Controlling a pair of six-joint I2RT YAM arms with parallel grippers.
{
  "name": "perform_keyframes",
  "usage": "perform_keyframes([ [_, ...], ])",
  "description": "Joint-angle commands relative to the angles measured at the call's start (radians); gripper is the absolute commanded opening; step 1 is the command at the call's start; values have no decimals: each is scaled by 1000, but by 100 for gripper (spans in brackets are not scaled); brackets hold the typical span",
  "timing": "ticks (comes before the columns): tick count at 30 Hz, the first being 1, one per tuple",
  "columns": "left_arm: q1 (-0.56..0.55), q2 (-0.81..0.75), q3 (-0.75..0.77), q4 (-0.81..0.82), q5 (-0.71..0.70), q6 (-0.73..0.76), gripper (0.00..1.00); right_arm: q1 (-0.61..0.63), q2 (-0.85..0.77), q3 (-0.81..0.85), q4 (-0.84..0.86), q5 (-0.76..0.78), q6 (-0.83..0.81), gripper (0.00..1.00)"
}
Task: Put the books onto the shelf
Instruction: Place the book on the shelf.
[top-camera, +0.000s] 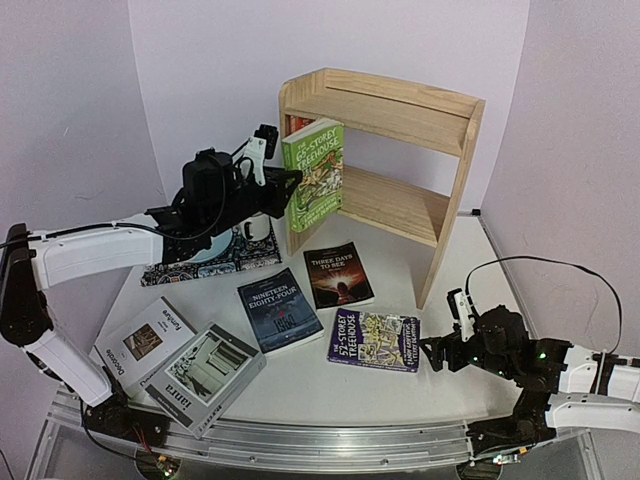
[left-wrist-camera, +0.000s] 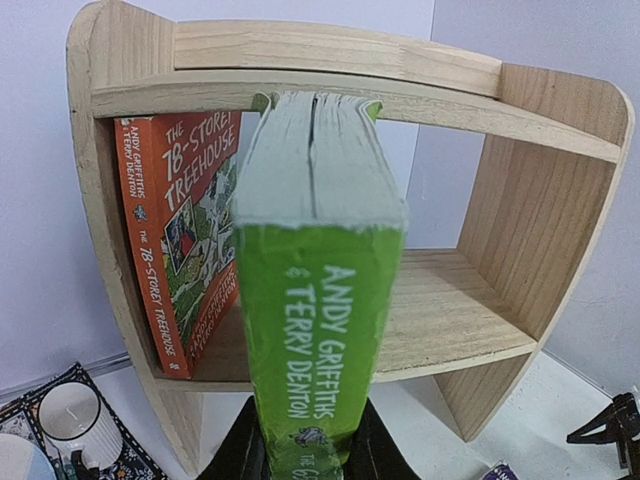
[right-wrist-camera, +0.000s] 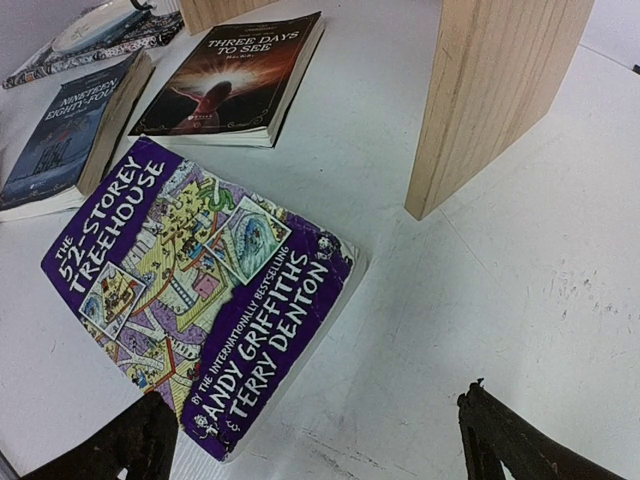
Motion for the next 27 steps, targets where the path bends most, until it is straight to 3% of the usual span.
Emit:
perform_keyframes([
  [1,5,4,88,141,10,36,0,4,2,31,18,-2,-6,98],
  [27,5,48,87,141,-8,44,0,5,1,29,19,-8,-9,98],
])
